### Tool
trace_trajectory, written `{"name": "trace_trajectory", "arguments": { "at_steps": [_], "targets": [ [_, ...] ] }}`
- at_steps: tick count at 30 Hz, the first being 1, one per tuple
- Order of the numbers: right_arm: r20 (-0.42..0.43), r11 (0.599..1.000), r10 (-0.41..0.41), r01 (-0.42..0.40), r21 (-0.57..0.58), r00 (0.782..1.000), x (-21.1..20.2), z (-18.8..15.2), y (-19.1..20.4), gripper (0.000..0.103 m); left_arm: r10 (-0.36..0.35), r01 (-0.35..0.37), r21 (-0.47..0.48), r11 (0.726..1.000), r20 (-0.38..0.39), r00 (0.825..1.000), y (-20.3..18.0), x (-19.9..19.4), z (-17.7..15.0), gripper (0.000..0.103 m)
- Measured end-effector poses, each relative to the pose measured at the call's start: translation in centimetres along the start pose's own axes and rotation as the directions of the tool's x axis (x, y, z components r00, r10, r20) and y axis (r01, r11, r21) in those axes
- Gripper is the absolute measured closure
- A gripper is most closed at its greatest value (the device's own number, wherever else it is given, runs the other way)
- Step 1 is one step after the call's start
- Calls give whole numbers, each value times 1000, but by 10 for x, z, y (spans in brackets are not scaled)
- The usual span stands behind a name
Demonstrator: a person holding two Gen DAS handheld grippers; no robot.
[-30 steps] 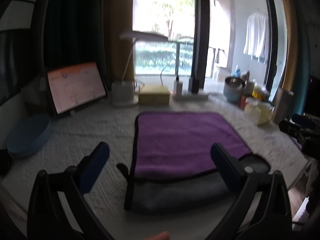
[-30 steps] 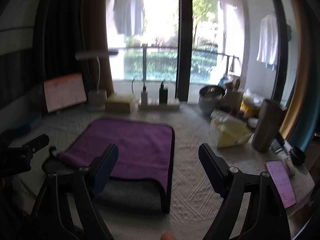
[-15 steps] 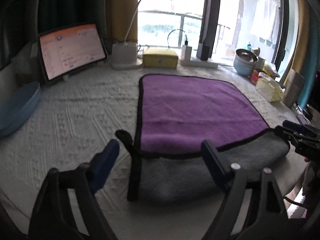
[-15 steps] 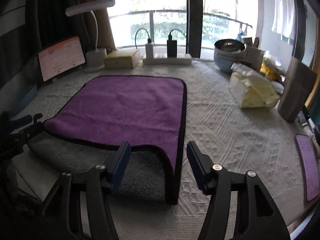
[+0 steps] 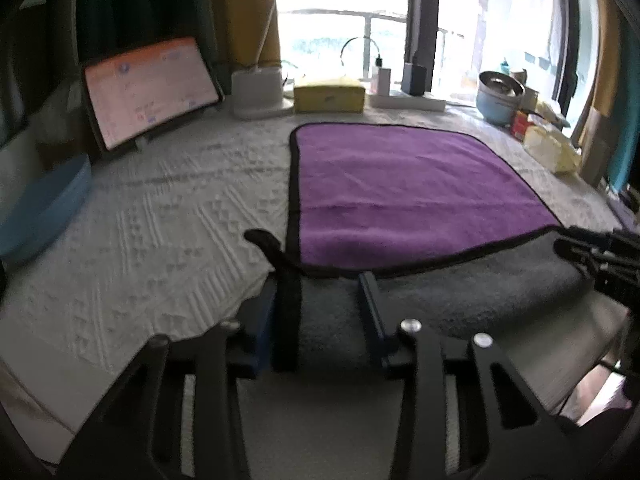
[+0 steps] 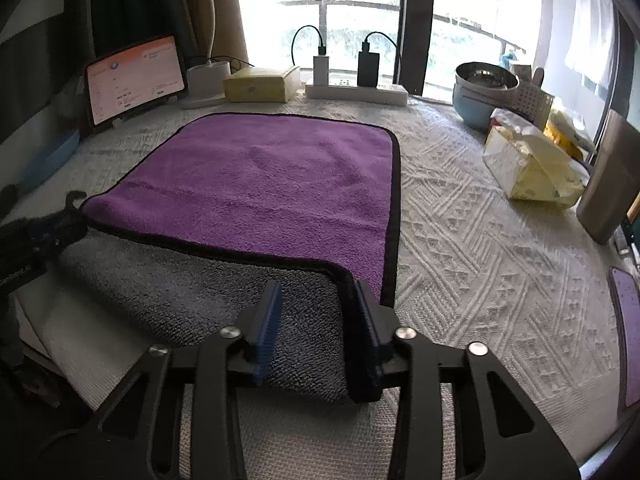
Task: Fold towel
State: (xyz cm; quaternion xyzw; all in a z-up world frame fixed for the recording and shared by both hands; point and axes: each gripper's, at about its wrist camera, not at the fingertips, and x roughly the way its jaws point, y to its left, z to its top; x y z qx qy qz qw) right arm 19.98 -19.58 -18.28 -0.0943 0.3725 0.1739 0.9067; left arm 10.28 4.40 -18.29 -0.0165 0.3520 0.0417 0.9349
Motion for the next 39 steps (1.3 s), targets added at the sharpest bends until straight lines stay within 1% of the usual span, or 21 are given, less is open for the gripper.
{"name": "trace_trajectory", "arguments": {
  "at_steps": [5,6,8,10,13,15,17,20,22,24,25,26,28,30,31,32,34,36,39],
  "targets": [
    [21,999,-33,34,-13,999,-3,-2,0,92,32,-34,49,998,54,998,-8,-10,0,72],
    [28,999,-38,39,-14,999,-5,-2,-1,93,36,-39,55,998,60,998,-9,-11,-1,74],
    [38,999,-45,45,-18,998,-7,-3,-1,96,65,-71,77,995,77,995,-11,-13,-2,75],
    [51,998,-50,52,-20,997,-11,-5,-2,97,70,-79,87,993,97,993,-12,-16,-2,75],
    [65,999,-43,45,-22,997,-16,-5,-2,97,55,-65,96,993,110,992,-15,-19,-2,83],
    [70,999,-33,35,-27,997,-19,-6,-1,97,27,-35,86,996,94,995,-14,-17,-2,87],
    [74,999,-19,21,-26,997,-21,-6,0,97,13,-18,72,997,75,997,-13,-14,-3,88],
    [63,1000,-5,6,-18,998,-19,-7,-1,97,10,-13,50,999,45,999,-11,-9,-4,89],
    [46,1000,-18,19,-13,999,-14,-8,-1,97,13,-14,36,999,25,1000,-8,-5,-5,89],
    [38,1000,-13,13,-2,999,-12,-7,-3,88,11,-12,25,1000,13,1000,-6,-3,-7,89],
    [26,1000,-10,11,-8,1000,-9,-6,-2,76,0,-1,15,1000,11,1000,-4,-2,-6,89],
    [22,1000,-8,9,-12,1000,-9,-6,-1,70,-8,8,10,1000,14,1000,-4,-3,-6,89],
    [7,1000,2,-2,-27,1000,-4,-6,2,69,-22,22,12,1000,20,1000,-6,-5,-6,92],
    [14,999,-1,2,-36,1000,-2,-6,4,70,-39,38,22,999,25,999,-8,-6,-5,95],
    [16,999,1,-1,-39,1000,-2,-6,5,78,-51,50,24,998,28,998,-9,-7,-5,96],
    [18,999,7,-6,-42,1000,-2,-6,6,87,-58,57,27,998,29,998,-10,-8,-5,96],
    [24,998,-5,6,-63,1000,-3,-7,8,95,-71,70,31,997,32,997,-12,-9,-4,97],
    [29,997,-8,10,-74,1000,-4,-6,9,97,-84,83,25,996,38,996,-12,-12,-2,98],
    [46,997,-11,15,-76,999,-8,-5,8,98,-96,95,15,995,55,994,-10,-18,3,98]
  ]
}}
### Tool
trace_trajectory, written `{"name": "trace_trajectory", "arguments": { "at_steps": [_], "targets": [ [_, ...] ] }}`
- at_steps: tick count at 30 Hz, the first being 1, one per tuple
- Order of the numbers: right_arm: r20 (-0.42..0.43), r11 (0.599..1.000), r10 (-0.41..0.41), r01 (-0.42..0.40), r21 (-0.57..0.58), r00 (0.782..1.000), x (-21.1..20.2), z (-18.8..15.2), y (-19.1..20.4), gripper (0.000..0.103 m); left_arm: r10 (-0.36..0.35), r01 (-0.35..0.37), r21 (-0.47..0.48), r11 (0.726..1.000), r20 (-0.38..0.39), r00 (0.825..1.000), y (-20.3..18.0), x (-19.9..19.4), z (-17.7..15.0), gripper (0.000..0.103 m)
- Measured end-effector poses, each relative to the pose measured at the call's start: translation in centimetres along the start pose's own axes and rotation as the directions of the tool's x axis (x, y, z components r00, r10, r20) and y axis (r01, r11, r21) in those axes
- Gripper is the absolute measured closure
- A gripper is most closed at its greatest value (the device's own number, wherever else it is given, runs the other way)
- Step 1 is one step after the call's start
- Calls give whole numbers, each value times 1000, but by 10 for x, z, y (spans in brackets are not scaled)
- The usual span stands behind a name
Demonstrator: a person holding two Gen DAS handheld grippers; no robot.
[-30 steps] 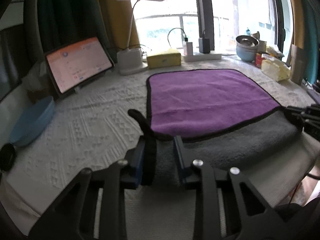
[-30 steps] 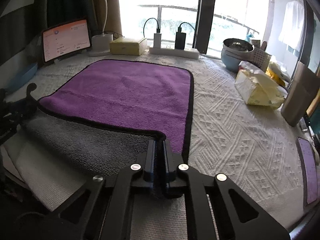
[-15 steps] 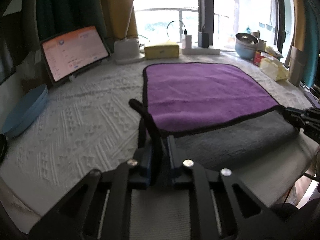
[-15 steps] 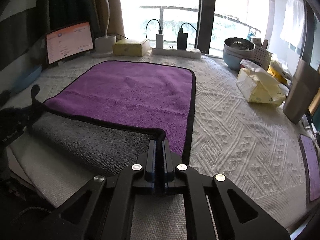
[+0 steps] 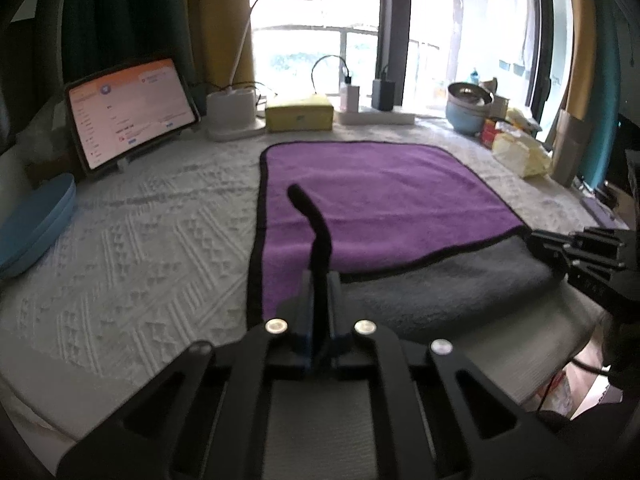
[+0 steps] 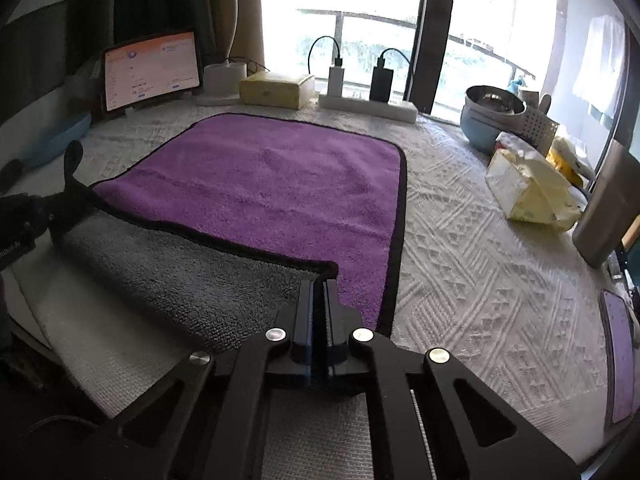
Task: Fold towel
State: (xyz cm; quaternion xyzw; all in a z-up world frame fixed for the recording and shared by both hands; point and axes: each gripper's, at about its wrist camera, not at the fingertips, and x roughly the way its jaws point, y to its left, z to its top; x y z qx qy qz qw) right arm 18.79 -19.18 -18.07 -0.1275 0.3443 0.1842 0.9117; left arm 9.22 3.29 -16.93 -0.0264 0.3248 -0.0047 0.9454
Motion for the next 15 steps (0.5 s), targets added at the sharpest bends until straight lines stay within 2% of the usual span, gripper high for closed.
{"name": "trace_trajectory", "arguments": {
  "at_steps": [15],
  "targets": [
    [137,1000,-24,21,18,990,-36,30,-13,98,-18,15,21,1000,119,993,-2,-20,43,99]
  ]
}}
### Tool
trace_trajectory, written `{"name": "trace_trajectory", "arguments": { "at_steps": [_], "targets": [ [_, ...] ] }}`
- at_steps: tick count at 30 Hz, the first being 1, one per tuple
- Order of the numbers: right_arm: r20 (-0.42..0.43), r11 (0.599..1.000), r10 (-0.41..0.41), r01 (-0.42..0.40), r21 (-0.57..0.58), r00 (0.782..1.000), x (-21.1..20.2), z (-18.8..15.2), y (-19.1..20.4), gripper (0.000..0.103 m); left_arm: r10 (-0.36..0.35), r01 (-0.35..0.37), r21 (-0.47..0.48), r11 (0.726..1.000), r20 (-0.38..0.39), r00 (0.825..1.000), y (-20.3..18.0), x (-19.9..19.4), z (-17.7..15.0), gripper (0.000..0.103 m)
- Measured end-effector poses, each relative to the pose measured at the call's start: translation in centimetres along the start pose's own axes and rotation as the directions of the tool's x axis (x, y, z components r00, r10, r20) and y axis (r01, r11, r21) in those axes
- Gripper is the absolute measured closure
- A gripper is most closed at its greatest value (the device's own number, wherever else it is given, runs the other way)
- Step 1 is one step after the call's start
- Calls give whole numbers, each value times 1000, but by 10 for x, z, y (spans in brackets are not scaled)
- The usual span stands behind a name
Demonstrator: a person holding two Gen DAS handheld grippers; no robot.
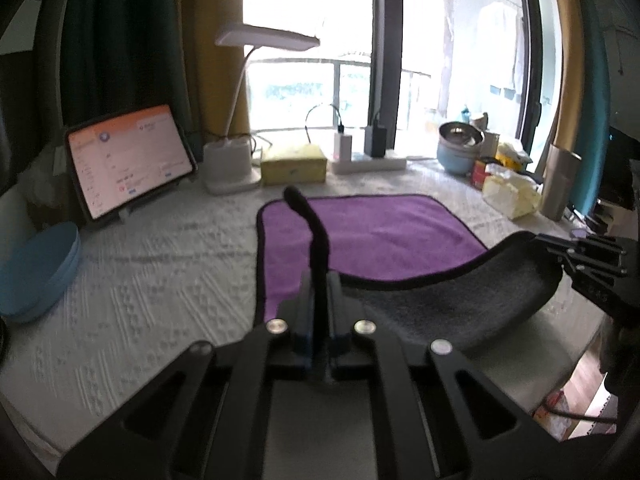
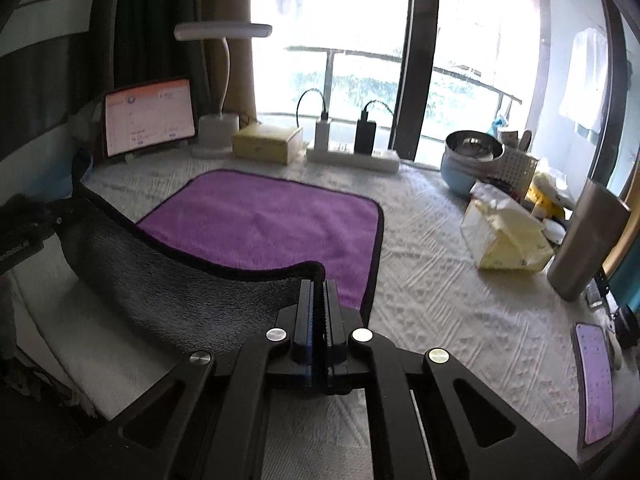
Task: Fold towel
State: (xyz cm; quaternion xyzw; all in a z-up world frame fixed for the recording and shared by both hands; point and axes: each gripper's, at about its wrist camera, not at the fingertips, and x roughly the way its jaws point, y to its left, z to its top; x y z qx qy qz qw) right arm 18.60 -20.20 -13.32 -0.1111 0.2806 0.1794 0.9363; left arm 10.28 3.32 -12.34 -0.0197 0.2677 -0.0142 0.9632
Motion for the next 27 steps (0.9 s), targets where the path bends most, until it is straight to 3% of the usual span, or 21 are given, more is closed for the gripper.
{"name": "trace_trajectory", "arguments": {
  "at_steps": [10,27],
  "targets": [
    [76,1000,-14,14,12,997,0,24,-13,98,-4,3,20,1000,73,997,2,10,29,99],
    [125,999,-33,35,-12,992,23,57,-31,98,-6,-2,51,999,147,989,10,43,69,98]
  ]
}}
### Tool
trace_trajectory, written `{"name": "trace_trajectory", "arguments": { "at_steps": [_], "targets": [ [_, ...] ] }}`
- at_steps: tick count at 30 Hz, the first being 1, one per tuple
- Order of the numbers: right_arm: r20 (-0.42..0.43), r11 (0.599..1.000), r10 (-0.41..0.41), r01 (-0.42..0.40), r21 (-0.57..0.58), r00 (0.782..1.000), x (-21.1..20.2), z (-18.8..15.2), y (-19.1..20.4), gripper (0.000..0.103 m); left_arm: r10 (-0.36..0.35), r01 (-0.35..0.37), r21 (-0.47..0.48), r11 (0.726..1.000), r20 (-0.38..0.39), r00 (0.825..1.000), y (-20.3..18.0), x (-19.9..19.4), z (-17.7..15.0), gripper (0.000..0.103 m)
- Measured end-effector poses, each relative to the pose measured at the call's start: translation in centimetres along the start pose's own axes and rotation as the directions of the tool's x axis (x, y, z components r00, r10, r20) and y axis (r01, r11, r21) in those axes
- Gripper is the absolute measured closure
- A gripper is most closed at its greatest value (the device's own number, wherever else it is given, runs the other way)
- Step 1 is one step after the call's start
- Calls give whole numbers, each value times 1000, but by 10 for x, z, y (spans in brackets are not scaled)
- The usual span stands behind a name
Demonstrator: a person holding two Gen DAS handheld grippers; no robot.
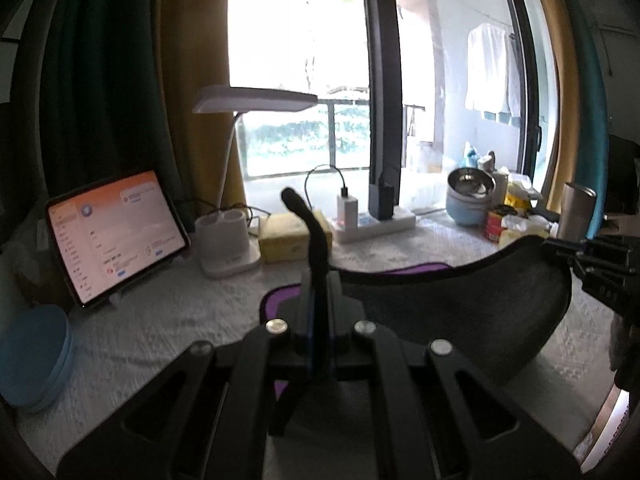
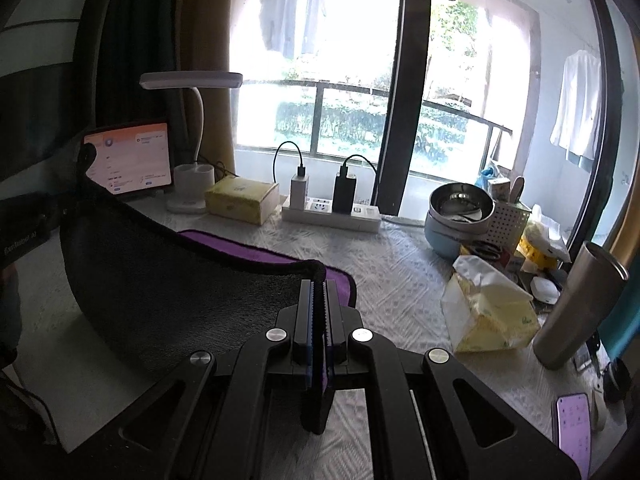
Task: Fold towel
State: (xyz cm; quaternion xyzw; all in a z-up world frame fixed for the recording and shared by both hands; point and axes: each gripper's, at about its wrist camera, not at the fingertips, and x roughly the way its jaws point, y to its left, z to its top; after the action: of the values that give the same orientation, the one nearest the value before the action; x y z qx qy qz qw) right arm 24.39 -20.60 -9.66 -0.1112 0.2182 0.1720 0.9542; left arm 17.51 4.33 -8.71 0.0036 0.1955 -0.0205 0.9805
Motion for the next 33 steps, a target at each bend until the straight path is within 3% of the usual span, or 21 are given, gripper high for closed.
{"name": "trace_trajectory", "arguments": {
  "at_steps": [18,33],
  "targets": [
    [36,1000,-21,21,-9,999,47,36,-13,98,-11,10,-42,999,-10,1000,24,59,23,98],
    [-2,1000,-13,13,-16,1000,101,44,-19,98,4,-7,-32,999,-76,997,30,114,28,98]
  ]
}}
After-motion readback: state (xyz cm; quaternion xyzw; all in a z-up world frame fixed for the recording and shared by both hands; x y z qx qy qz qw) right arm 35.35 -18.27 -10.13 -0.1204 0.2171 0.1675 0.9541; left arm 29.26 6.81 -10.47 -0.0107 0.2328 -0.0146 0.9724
